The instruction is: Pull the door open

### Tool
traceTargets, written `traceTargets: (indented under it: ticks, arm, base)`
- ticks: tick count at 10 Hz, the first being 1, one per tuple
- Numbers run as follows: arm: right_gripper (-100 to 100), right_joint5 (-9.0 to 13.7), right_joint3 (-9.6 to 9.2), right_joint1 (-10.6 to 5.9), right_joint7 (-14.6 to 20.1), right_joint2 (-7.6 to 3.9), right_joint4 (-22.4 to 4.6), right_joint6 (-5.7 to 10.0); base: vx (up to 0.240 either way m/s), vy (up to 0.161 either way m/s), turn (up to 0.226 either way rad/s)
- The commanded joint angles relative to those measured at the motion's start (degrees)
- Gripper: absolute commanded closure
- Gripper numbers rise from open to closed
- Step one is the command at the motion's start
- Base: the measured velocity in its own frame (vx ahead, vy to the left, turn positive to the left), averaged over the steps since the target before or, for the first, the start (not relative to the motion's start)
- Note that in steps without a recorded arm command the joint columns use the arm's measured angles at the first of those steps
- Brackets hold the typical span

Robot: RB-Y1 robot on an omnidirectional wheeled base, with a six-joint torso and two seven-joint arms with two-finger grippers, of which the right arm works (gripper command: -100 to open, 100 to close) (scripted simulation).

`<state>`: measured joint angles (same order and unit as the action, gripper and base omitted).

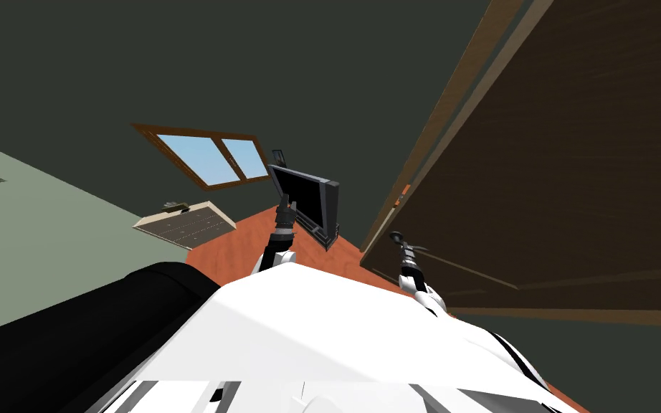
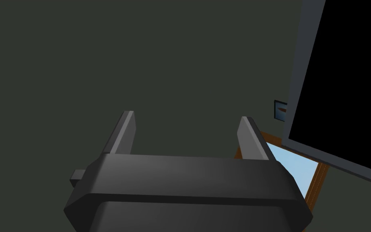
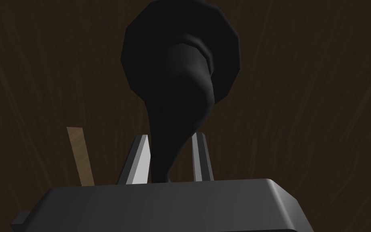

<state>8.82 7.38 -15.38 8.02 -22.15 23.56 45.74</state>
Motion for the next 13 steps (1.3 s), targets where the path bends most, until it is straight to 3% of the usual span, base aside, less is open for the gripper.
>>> traceTargets:
  ticks: [1,10,11,13]
  arm:
    - [100,0.02,-0.60,0.13,0.13,0.15,-0.05,0.08]
    - [100,1.28,-4.17,1.06,1.47,-0.97,1.88,0.36]
    - [100,1.31,-3.85,1.28,1.40,-1.01,2.29,-0.11]
    - [100,0.58,-5.23,1.83,2.79,-1.39,2.64,0.47]
  base:
    - [-0.194,-0.071,0.165]
    - [-0.232,-0.087,0.191]
    - [-0.104,-0.042,0.051]
    - [-0.187,-0.033,0.091]
